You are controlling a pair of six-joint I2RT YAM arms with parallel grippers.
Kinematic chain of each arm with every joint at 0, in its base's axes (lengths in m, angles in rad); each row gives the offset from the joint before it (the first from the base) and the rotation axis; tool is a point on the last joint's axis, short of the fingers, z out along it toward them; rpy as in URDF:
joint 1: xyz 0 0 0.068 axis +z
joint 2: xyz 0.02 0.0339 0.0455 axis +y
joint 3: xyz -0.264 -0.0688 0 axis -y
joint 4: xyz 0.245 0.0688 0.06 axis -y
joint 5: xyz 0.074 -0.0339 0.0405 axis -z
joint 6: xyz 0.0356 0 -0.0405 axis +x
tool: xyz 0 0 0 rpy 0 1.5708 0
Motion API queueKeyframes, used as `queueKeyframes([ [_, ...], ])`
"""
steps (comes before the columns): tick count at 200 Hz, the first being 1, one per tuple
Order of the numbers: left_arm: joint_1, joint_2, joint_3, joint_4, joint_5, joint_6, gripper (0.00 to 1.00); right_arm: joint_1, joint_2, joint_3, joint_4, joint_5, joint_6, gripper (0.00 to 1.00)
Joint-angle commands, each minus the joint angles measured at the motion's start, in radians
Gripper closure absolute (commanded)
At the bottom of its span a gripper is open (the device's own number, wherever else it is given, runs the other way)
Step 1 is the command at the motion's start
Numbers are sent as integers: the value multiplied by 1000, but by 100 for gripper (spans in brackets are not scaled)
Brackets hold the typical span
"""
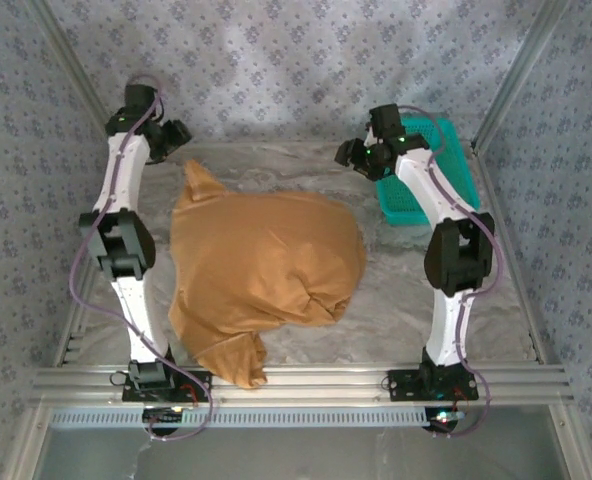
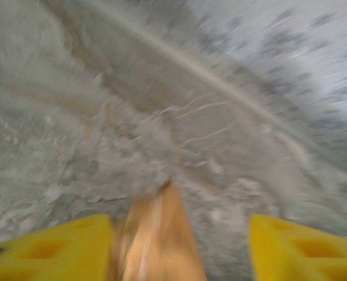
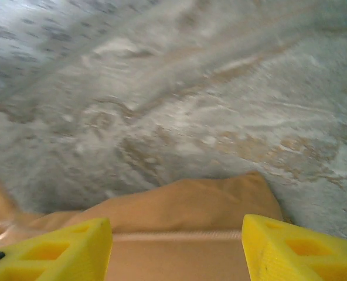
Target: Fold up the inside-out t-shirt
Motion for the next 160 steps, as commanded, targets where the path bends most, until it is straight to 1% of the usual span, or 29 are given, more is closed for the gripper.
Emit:
queueKeyframes([
  [1,-49,-129,27,-208,-110,35,26,46,-114,-41,-107,39,-66,38],
  [15,-90,-265,-200,-137,-142,35,24,80,-199,-202,-86,61,-98,41],
  [27,-119,-420,-453,-15,-112,20,24,114,-285,-364,-53,76,-115,44],
  [42,-142,-608,-758,158,0,-27,23,171,-390,-547,-21,103,-115,51],
  [54,-154,-730,-965,281,86,-75,23,223,-463,-675,-2,126,-101,58],
  [64,-159,-806,-1095,324,134,-106,23,269,-514,-776,14,142,-73,66],
  [76,-167,-879,-1222,343,160,-129,24,313,-559,-860,40,143,-30,74],
  [85,-169,-926,-1304,344,165,-139,24,354,-588,-913,54,152,7,82],
  [100,-170,-989,-1418,353,156,-151,24,419,-628,-983,79,168,64,89],
  [114,-168,-1020,-1497,364,141,-157,24,478,-656,-1034,93,186,110,89],
  [123,-165,-1024,-1529,371,138,-157,24,508,-670,-1058,94,190,132,89],
  [126,-162,-1023,-1538,374,137,-157,24,516,-674,-1064,119,190,138,88],
  [131,-161,-1020,-1550,378,139,-156,24,527,-679,-1074,132,189,146,85],
  [140,-156,-1013,-1569,386,138,-151,24,543,-683,-1085,149,191,156,76],
  [160,-123,-994,-1600,397,148,-141,24,558,-667,-1109,180,195,174,67],
])
